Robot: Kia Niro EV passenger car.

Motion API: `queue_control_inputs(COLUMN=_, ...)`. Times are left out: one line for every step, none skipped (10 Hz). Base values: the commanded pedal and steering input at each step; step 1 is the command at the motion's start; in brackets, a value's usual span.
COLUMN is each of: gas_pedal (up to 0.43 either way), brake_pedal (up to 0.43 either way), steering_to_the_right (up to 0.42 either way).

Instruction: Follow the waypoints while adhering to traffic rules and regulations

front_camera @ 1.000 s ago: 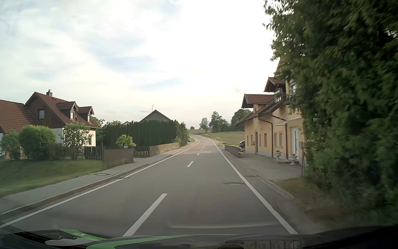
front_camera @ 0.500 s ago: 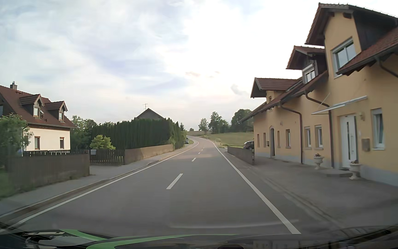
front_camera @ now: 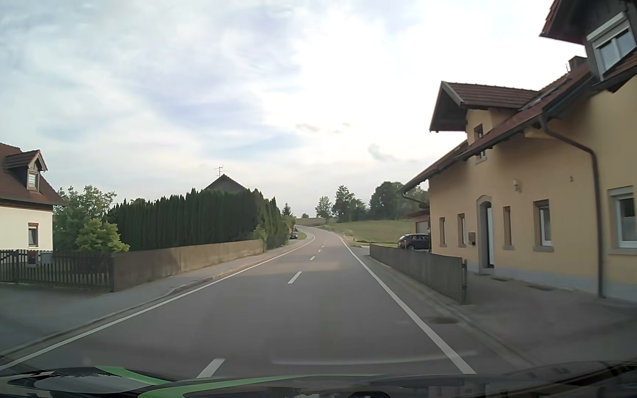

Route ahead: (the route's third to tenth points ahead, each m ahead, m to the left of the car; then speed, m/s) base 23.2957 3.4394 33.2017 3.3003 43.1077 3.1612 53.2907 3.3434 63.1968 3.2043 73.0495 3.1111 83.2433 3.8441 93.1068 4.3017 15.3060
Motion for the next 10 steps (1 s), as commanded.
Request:
queue_control_inputs(gas_pedal=0.110, brake_pedal=0.000, steering_to_the_right=0.001)
queue_control_inputs(gas_pedal=0.110, brake_pedal=0.000, steering_to_the_right=0.001)
queue_control_inputs(gas_pedal=0.110, brake_pedal=0.000, steering_to_the_right=0.001)
queue_control_inputs(gas_pedal=0.110, brake_pedal=0.000, steering_to_the_right=0.000)
queue_control_inputs(gas_pedal=0.118, brake_pedal=0.000, steering_to_the_right=0.000)
queue_control_inputs(gas_pedal=0.118, brake_pedal=0.000, steering_to_the_right=0.000)
queue_control_inputs(gas_pedal=0.118, brake_pedal=0.000, steering_to_the_right=0.000)
queue_control_inputs(gas_pedal=0.118, brake_pedal=0.000, steering_to_the_right=-0.002)
queue_control_inputs(gas_pedal=0.118, brake_pedal=0.000, steering_to_the_right=-0.003)
queue_control_inputs(gas_pedal=0.118, brake_pedal=0.000, steering_to_the_right=-0.004)
